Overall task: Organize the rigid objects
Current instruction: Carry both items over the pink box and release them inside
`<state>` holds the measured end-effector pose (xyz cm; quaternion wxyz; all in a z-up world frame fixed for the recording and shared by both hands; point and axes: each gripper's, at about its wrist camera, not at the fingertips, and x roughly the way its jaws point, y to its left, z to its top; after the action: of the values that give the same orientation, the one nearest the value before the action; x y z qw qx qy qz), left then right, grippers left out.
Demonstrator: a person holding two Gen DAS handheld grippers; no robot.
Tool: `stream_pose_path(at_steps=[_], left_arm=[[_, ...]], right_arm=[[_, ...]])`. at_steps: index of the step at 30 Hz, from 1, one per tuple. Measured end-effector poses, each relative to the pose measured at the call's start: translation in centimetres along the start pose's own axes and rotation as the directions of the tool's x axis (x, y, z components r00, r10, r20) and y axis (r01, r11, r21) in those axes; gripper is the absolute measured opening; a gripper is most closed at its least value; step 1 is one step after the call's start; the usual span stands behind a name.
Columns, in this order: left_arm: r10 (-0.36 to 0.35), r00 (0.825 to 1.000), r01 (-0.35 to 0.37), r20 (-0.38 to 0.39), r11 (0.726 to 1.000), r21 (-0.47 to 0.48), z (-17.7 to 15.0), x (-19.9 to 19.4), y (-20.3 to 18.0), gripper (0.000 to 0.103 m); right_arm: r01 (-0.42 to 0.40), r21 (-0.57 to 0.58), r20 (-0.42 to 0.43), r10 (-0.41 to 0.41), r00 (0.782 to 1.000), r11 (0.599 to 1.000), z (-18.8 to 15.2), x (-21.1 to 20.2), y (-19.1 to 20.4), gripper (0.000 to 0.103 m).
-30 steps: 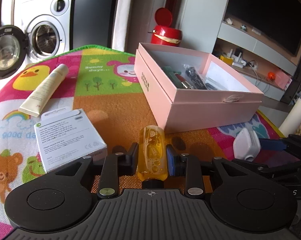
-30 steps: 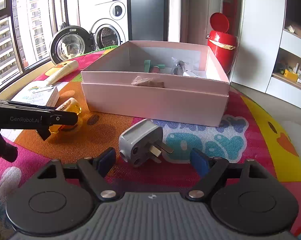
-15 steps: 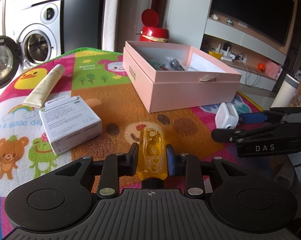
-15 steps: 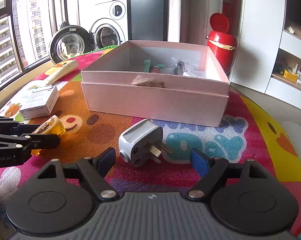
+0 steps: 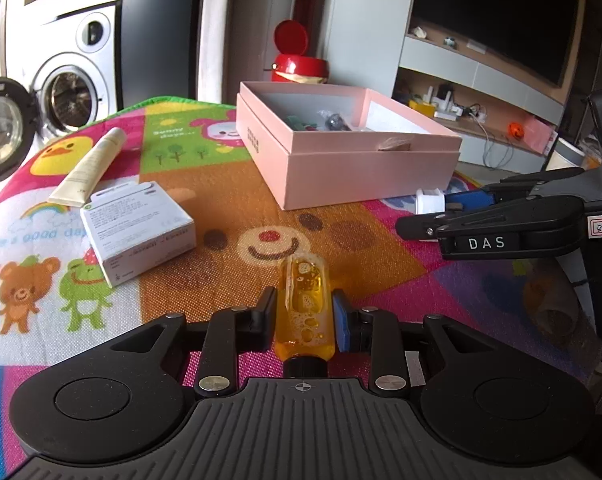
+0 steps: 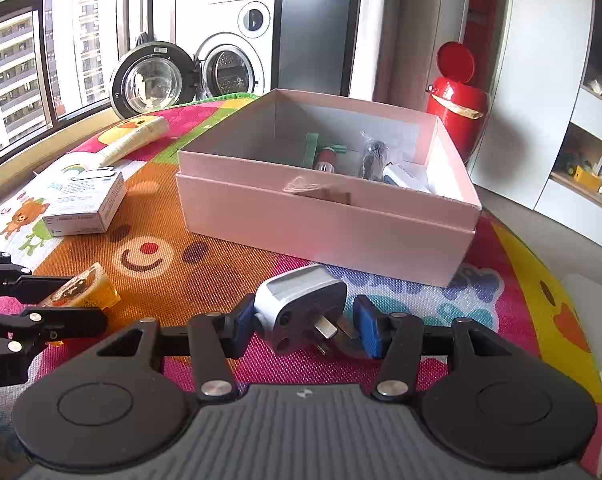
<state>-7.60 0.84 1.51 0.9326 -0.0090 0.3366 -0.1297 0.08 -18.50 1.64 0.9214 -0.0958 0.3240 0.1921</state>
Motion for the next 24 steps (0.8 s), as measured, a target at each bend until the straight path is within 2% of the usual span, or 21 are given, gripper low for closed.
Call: stream_pose_path(at_steps=[2, 3, 5, 11, 15, 18, 19, 20, 21, 24], left_arm=[[-0.016, 1.000, 0.016, -0.003, 1.000, 0.014, -0.3, -0.5, -0.3, 0.032], [-0.031, 1.000, 0.031, -0.004, 0.999, 0.017, -0.4, -0.7, -0.4, 0.032], [-0.070, 0.998, 0.070, 0.008, 0.997, 0.018, -0.1, -1.5, -0.5, 0.032], [-0.093, 0.981, 0.084, 0.168, 0.995, 0.062, 4.2, -4.4, -1.4, 0.032], [-0.075, 0.978, 0.065, 0.193, 0.996, 0.056, 4.9, -5.3, -1.2, 0.032], [-0.073, 0.987, 0.071, 0.142, 0.997, 0.015, 3.8, -4.6, -0.4, 0.032], [-0.074, 0.991, 0.074, 0.113, 0.997, -0.002, 3.2, -4.1, -0.1, 0.032], [-0.075, 0.993, 0.076, 0.094, 0.997, -0.010, 2.7, -3.7, 0.0, 0.032], [-0.075, 0.995, 0.077, 0.068, 0.997, -0.021, 2.1, -3.3, 0.1, 0.032], [-0.091, 0.996, 0.091, 0.021, 0.995, -0.029, 0.8, -2.6, 0.1, 0.032]], right_arm=[[-0.026, -0.021, 0.011, 0.026, 1.000, 0.999, 0.3, -1.4, 0.3, 0.051], [-0.034, -0.026, 0.020, 0.035, 0.999, 0.999, 0.5, -2.1, 0.3, 0.047], [-0.053, -0.058, 0.039, 0.056, 0.998, 0.997, 1.3, -4.1, 0.3, 0.002], [-0.005, -0.107, 0.201, 0.026, 0.979, 0.994, 5.2, -9.6, -0.6, 0.002], [0.024, -0.072, 0.224, -0.007, 0.975, 0.997, 5.5, -10.4, -1.8, 0.002], [-0.003, -0.053, 0.170, 0.013, 0.985, 0.999, 3.8, -9.5, -2.4, 0.009], [-0.019, -0.046, 0.132, 0.025, 0.991, 0.999, 2.9, -8.7, -2.5, 0.026], [-0.030, -0.035, 0.106, 0.033, 0.994, 0.999, 2.3, -8.2, -2.5, 0.050], [-0.043, -0.014, 0.076, 0.043, 0.996, 0.999, 1.4, -7.5, -2.5, 0.059], [-0.106, 0.008, 0.009, 0.105, 0.994, 0.994, -0.8, -6.1, -1.8, 0.062]])
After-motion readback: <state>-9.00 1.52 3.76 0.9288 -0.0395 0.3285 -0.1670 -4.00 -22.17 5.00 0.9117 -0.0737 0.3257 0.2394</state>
